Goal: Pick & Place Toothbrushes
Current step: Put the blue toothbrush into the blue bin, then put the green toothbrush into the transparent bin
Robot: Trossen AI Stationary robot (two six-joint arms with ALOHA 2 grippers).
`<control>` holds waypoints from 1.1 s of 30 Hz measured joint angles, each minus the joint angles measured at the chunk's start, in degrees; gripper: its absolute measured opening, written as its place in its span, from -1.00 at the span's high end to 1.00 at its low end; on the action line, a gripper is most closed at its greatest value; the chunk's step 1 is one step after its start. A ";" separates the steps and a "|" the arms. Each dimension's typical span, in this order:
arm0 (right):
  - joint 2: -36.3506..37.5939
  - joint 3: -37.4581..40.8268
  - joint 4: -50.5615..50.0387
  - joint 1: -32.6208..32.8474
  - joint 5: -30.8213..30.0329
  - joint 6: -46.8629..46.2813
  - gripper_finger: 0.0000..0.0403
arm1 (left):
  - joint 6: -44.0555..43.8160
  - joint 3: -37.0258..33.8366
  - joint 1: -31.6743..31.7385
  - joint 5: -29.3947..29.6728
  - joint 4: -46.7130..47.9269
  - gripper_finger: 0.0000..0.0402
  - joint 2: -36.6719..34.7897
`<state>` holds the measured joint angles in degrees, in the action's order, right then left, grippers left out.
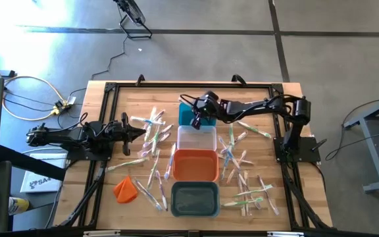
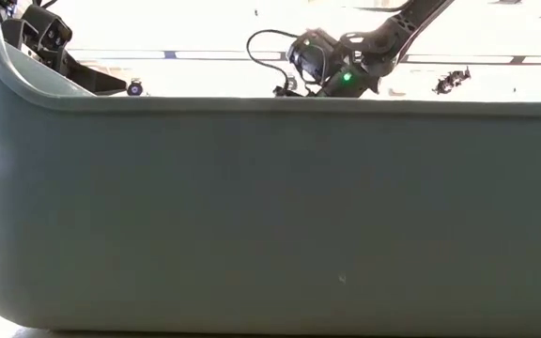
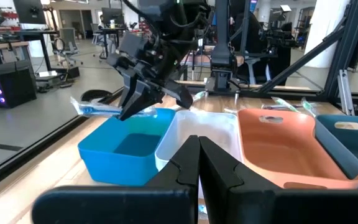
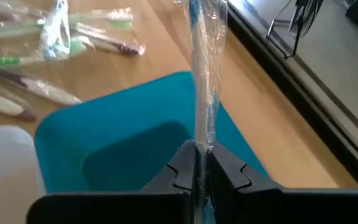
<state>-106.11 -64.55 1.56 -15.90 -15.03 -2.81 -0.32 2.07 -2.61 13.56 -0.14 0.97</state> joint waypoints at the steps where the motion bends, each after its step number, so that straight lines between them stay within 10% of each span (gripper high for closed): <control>1: -0.33 0.00 -0.07 0.00 0.19 -0.15 0.94 | 0.00 0.00 -0.02 0.00 0.00 1.00 0.00; 33: 1.85 0.02 -1.05 1.31 0.83 -1.47 0.49 | 0.00 0.02 -0.02 0.44 0.02 1.00 0.00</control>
<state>-104.26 -64.53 0.51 -14.59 -14.20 -4.27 -0.32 2.09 -2.63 14.00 -0.12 0.97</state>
